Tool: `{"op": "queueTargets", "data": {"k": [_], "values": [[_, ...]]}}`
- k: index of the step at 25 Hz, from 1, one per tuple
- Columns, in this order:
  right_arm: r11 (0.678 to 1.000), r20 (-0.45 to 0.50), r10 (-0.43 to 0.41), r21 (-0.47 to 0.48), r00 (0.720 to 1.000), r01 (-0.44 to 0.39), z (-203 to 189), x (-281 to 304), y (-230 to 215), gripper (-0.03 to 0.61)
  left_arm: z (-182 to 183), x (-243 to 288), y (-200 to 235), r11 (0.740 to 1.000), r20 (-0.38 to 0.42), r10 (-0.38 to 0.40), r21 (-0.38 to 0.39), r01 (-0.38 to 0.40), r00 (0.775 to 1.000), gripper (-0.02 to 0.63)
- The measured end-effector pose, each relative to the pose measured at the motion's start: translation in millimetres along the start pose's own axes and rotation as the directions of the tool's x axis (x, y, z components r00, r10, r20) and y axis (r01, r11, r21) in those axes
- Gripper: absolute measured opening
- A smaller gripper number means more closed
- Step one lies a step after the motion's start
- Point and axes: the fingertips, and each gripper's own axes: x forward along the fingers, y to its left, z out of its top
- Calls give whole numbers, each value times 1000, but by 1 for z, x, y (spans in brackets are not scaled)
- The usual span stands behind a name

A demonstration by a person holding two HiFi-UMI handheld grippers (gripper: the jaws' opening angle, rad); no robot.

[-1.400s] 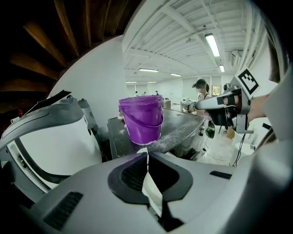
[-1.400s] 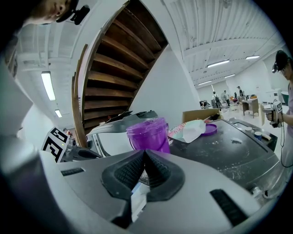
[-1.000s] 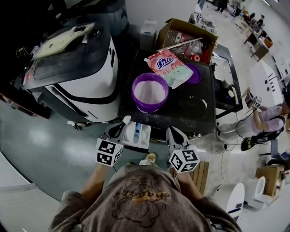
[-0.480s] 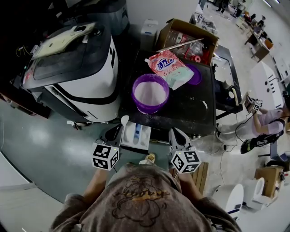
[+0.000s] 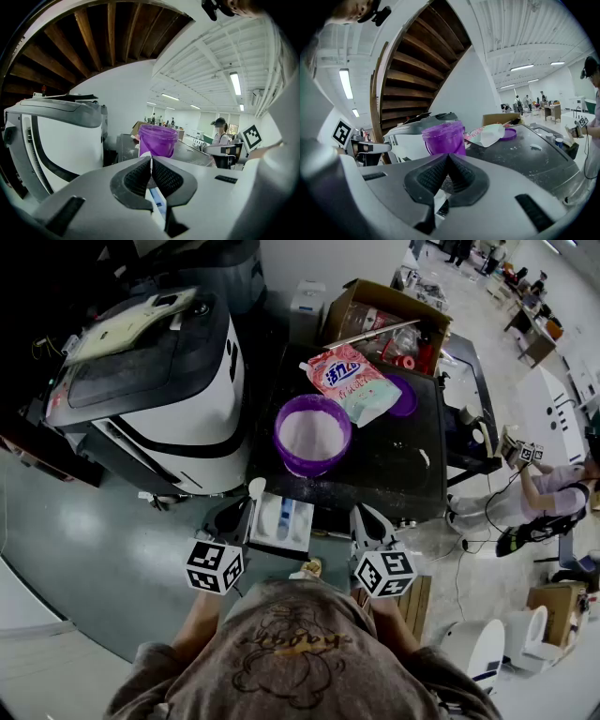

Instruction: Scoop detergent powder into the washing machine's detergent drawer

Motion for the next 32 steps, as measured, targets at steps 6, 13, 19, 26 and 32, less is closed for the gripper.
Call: {"op": "queueTargets", "data": {"k": [6, 13, 19, 26, 32], "values": [[1000, -1, 5, -11, 1000, -5, 1, 1, 3, 0, -1, 0, -2, 1000, -3, -12, -8, 12, 1000, 25], [1000, -5, 15, -16, 1000, -15, -1, 3, 8, 0, -1, 2, -4, 1000, -3, -21, -9, 21, 1000, 25], [1000, -5, 14, -12, 1000, -15, -1, 2, 9, 0, -1, 1, -3, 1000, -6, -27, -7, 27, 1000, 25], [1000, -3, 15, -13, 1000, -15, -1, 4, 12, 0, -3, 1, -2, 999, -10, -37, -6, 36, 999, 25], [1000, -7, 14, -10, 1000, -14, -2, 4, 15, 0, -3, 0, 1, 999, -12, -40, -7, 40, 999, 25]]}}
